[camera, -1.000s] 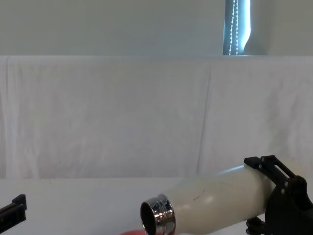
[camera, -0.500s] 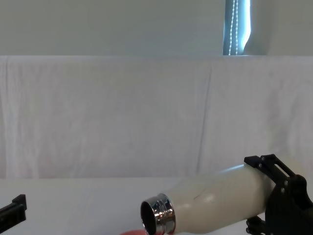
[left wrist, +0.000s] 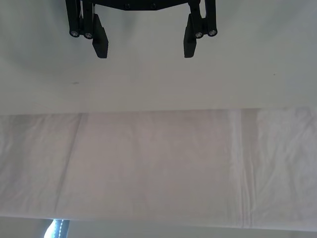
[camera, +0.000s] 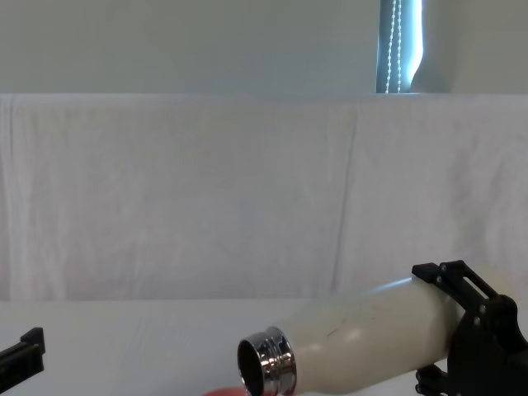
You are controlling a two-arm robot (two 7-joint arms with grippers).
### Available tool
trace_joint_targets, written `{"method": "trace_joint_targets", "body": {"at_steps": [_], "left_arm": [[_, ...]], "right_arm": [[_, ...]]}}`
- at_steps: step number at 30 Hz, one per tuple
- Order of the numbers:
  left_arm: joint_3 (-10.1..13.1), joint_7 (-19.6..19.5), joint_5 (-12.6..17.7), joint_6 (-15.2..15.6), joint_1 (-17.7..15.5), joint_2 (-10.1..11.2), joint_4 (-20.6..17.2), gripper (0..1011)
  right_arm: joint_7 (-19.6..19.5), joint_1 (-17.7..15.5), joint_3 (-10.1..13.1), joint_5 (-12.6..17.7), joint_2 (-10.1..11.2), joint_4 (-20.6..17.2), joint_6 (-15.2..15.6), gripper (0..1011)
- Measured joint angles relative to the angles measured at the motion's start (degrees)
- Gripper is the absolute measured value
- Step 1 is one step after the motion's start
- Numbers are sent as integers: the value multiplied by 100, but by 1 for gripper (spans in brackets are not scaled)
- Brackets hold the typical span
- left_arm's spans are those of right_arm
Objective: Grasp the thermos with one hand and pour water into the cup lid.
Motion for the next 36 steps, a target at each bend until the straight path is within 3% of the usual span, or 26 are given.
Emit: {"method": "trace_joint_targets", "body": {"at_steps": [36], "left_arm": [[0,0,0,0,0,0,0,1001]], "right_arm": [[-7,6,-10,-22,9,7,15,960]]}}
